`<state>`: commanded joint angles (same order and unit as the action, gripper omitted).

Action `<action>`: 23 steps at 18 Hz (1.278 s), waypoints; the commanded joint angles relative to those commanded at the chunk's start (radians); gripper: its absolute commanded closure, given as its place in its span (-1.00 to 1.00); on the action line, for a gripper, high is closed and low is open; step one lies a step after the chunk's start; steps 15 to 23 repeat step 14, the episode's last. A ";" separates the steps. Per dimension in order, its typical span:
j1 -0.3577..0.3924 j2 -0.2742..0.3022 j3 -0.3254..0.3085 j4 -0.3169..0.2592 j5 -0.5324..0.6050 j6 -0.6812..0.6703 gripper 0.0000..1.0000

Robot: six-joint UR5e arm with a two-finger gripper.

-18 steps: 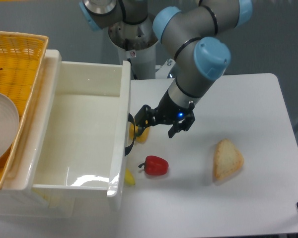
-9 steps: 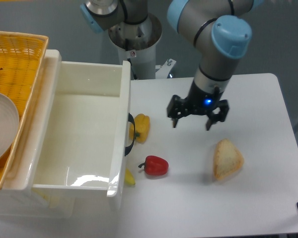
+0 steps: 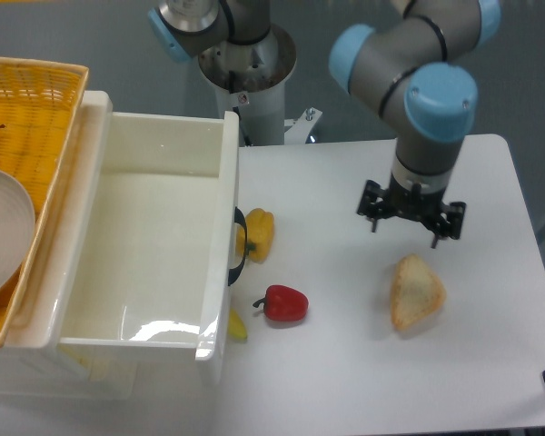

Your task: Slide the top white drawer open

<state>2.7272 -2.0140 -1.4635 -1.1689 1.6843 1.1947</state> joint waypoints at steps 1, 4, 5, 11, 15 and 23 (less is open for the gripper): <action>0.014 -0.015 0.009 0.000 0.000 0.026 -1.00; 0.039 -0.074 0.046 0.000 -0.003 0.068 -1.00; 0.039 -0.087 0.054 0.003 -0.005 0.069 -1.00; 0.062 -0.137 0.092 0.005 -0.116 0.097 -1.00; 0.068 -0.138 0.094 0.005 -0.118 0.118 -1.00; 0.068 -0.138 0.094 0.005 -0.118 0.118 -1.00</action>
